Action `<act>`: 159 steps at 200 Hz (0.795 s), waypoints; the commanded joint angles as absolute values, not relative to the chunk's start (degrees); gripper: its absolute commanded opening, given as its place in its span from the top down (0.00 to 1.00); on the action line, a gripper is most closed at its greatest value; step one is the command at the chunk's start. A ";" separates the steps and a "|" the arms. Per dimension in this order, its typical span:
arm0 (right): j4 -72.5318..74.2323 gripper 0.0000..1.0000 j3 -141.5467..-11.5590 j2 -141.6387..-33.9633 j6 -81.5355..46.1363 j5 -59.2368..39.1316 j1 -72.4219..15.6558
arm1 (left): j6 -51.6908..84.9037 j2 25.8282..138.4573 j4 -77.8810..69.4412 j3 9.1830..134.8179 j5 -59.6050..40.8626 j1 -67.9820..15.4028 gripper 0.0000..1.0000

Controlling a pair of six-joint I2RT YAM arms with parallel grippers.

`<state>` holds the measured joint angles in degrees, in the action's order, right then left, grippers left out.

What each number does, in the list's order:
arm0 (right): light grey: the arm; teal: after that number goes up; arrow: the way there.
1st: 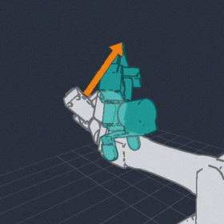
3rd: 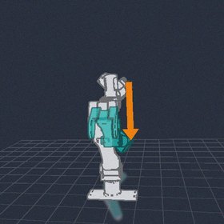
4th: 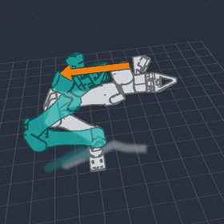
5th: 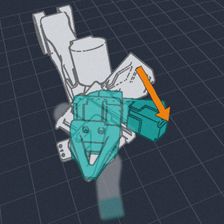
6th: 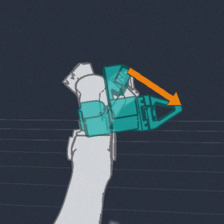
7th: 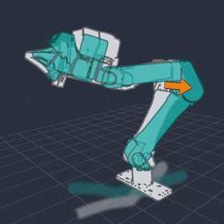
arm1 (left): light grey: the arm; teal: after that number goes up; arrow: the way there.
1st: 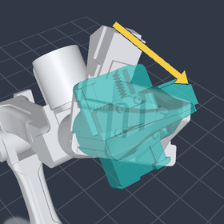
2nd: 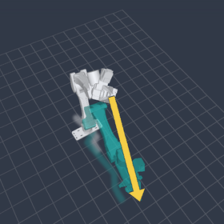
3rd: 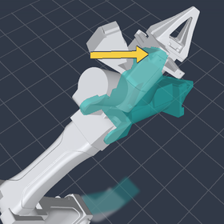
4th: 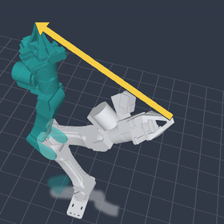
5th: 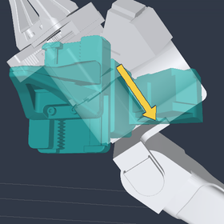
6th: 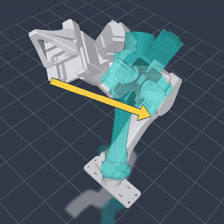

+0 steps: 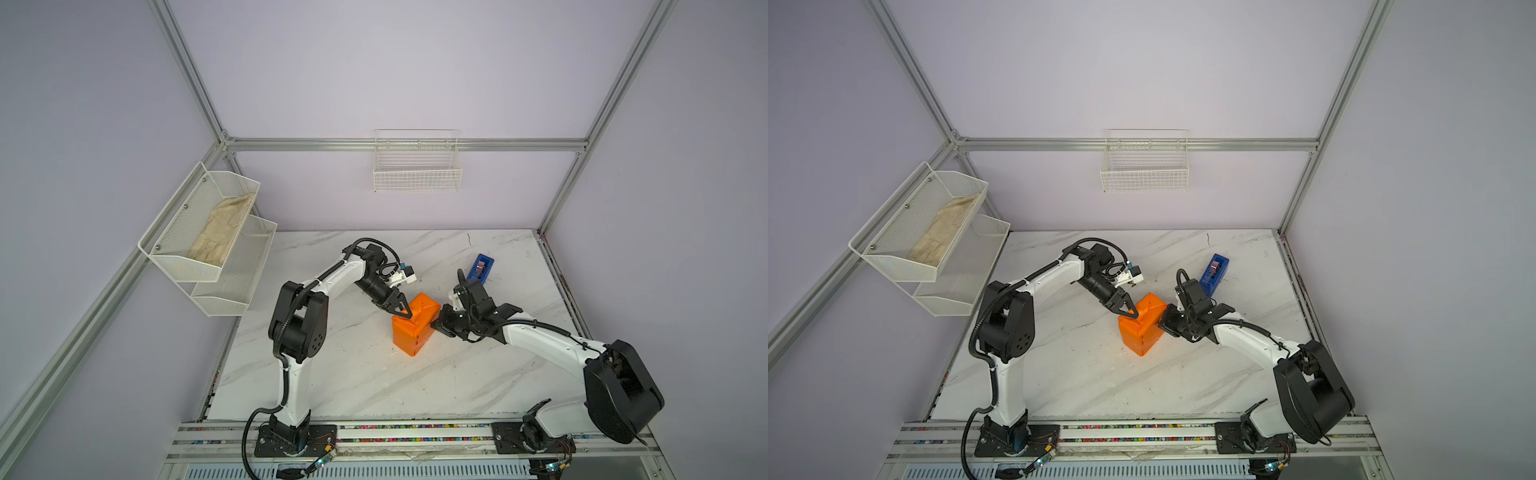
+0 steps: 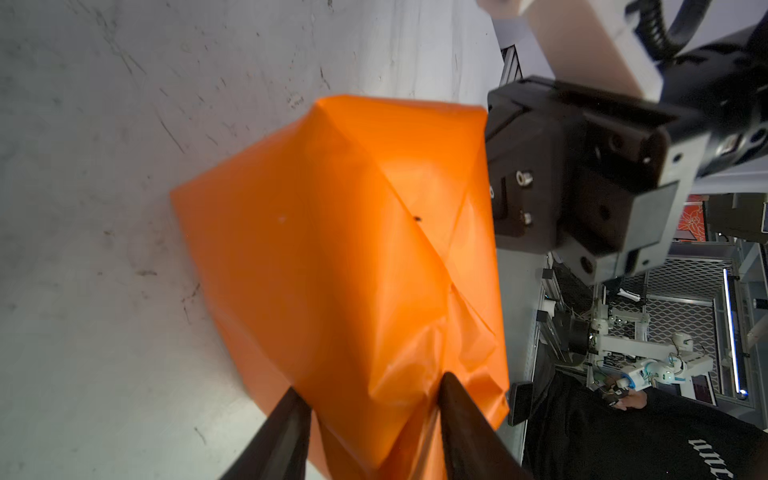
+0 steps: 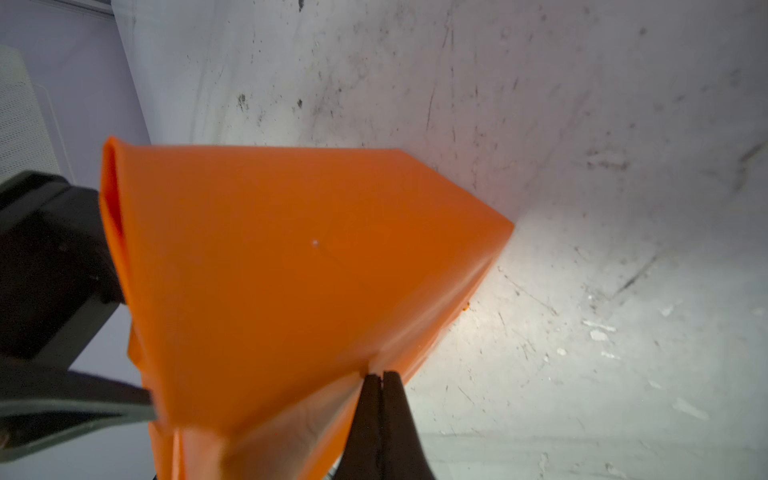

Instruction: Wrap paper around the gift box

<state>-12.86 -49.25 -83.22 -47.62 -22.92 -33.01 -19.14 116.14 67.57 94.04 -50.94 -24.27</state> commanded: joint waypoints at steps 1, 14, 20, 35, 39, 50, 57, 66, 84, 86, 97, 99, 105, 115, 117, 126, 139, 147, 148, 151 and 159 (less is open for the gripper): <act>-10.66 1.00 -52.68 -86.34 -43.56 -23.91 -33.13 | -15.23 111.69 65.64 88.79 -49.75 -24.78 0.52; -10.06 1.00 -54.37 -88.47 -42.72 -24.68 -33.14 | -11.53 109.72 63.15 86.43 -49.22 -24.70 0.54; -9.54 1.00 -54.90 -89.53 -42.36 -25.82 -33.21 | -9.65 108.80 61.76 85.30 -48.86 -24.62 0.54; -7.56 1.00 -55.93 -91.40 -42.02 -28.64 -33.46 | -5.41 106.45 58.38 82.36 -47.96 -24.61 0.54; -6.96 1.00 -56.04 -91.71 -42.00 -29.39 -33.55 | -4.44 105.94 57.49 81.71 -47.87 -24.61 0.54; -5.66 1.00 -56.15 -92.36 -41.97 -31.39 -33.91 | -1.78 104.49 55.12 79.94 -47.55 -24.62 0.54; -4.93 1.00 -55.93 -92.46 -41.94 -32.75 -33.93 | -0.50 103.79 54.14 79.20 -47.55 -24.61 0.54; -4.82 1.00 -55.45 -92.10 -41.73 -33.65 -34.00 | 1.36 103.04 52.49 78.38 -47.09 -24.65 0.54; -8.13 0.99 -55.12 -90.43 -42.20 -30.16 -33.93 | 3.95 102.18 50.59 77.44 -46.70 -24.61 0.54; -8.87 0.99 -55.22 -90.15 -42.48 -29.07 -33.93 | 4.20 102.08 50.44 77.37 -46.59 -24.61 0.54; -13.83 0.98 -56.33 -88.37 -41.96 -22.66 -33.93 | 4.89 101.88 50.04 77.25 -45.85 -24.61 0.54; -14.97 0.98 -56.58 -88.01 -41.76 -21.73 -33.93 | 5.13 101.87 49.97 77.14 -45.78 -24.61 0.54; -17.21 0.98 -57.29 -86.83 -41.31 -19.01 -33.95 | 5.33 101.84 49.85 77.12 -45.70 -24.61 0.54; -19.06 0.95 -57.94 -85.11 -40.81 -17.21 -33.85 | 5.66 101.95 49.58 77.04 -45.90 -24.64 0.54; -19.14 0.95 -58.06 -84.73 -40.77 -17.22 -33.84 | 5.70 101.95 49.57 77.05 -45.95 -24.62 0.54; -19.44 0.93 -58.48 -83.43 -40.70 -18.01 -33.85 | 5.96 102.25 49.41 76.97 -46.28 -24.61 0.54; -20.38 0.90 -59.33 -82.31 -40.18 -19.67 -33.84 | 6.04 102.53 49.32 76.99 -46.19 -24.61 0.54; -21.72 0.87 -60.11 -81.80 -39.28 -20.30 -33.88 | 6.06 102.69 49.31 76.97 -46.30 -24.61 0.54; -21.85 0.86 -60.16 -81.72 -39.07 -20.39 -33.86 | 6.06 102.68 49.31 76.98 -46.31 -24.65 0.54; -22.25 0.85 -60.43 -81.51 -38.87 -20.85 -33.88 | 6.06 102.74 49.31 76.95 -46.30 -24.61 0.54; -21.91 0.83 -60.51 -80.98 -39.29 -23.04 -33.89 | 6.07 102.81 49.22 76.86 -46.31 -24.61 0.54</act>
